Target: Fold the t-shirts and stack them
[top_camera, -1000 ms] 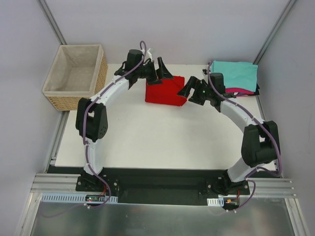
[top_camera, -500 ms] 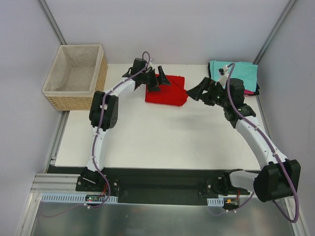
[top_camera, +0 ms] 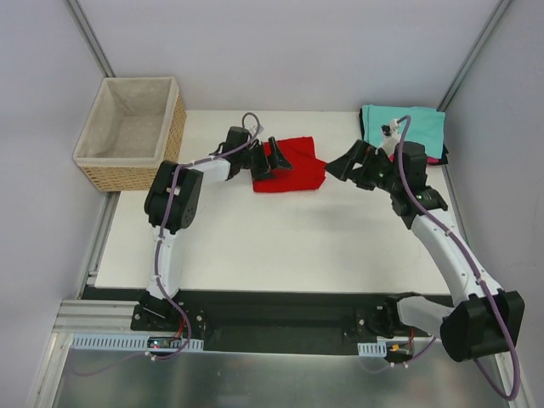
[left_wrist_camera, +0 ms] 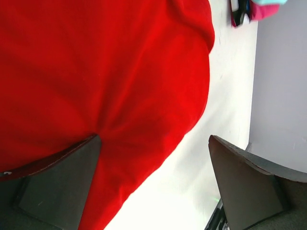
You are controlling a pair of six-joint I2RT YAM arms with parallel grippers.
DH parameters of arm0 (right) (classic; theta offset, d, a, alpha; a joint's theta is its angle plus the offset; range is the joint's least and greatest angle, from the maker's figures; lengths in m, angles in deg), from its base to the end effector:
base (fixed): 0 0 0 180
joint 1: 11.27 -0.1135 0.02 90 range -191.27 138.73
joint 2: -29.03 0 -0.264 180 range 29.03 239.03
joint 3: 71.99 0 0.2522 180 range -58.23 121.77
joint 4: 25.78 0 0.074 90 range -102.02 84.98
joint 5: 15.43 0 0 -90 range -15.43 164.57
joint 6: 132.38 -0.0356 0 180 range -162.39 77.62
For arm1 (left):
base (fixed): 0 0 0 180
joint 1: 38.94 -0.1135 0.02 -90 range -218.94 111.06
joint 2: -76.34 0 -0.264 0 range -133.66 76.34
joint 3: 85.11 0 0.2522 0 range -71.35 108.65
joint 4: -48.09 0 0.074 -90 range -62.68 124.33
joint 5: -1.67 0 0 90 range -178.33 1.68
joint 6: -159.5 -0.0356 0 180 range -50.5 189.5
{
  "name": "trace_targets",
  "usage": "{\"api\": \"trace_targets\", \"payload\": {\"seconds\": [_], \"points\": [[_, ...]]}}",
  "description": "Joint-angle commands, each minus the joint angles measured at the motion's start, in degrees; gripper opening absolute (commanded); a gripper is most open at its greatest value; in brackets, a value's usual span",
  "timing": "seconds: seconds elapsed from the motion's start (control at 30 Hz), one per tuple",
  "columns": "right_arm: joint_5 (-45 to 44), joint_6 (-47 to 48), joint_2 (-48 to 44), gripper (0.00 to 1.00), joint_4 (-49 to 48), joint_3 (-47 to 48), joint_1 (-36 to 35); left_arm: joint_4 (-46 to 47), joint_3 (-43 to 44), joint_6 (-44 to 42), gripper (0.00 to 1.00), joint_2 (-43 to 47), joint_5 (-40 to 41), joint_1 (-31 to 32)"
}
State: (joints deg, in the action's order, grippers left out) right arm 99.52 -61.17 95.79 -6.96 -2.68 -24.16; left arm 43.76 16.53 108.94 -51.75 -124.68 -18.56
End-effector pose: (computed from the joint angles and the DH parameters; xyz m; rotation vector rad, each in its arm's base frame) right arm 0.2597 0.0748 0.3375 -0.2142 1.8893 0.7832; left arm 0.4584 -0.1928 0.1564 0.0410 2.2622 -1.2632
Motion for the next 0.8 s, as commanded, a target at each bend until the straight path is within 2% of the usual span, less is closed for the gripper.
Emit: {"api": "trace_targets", "payload": {"seconds": [0.0,0.43,0.6,0.77], "points": [[1.07,0.68,-5.23,0.98,2.14,-0.53,0.32,-0.39,-10.69,0.90,0.99,1.88,2.43,3.25],[0.28,0.59,-10.25,0.98,5.40,-6.85,-1.35,10.95,-38.01,2.92,0.99,15.93,5.68,12.48],[-0.78,0.59,-10.51,0.98,5.22,-8.44,-2.85,14.65,-47.16,4.94,0.99,20.95,6.56,13.98],[-1.66,0.86,-10.60,0.98,5.49,-8.88,-3.81,15.00,-52.27,5.12,0.99,27.80,7.97,14.34]]}}
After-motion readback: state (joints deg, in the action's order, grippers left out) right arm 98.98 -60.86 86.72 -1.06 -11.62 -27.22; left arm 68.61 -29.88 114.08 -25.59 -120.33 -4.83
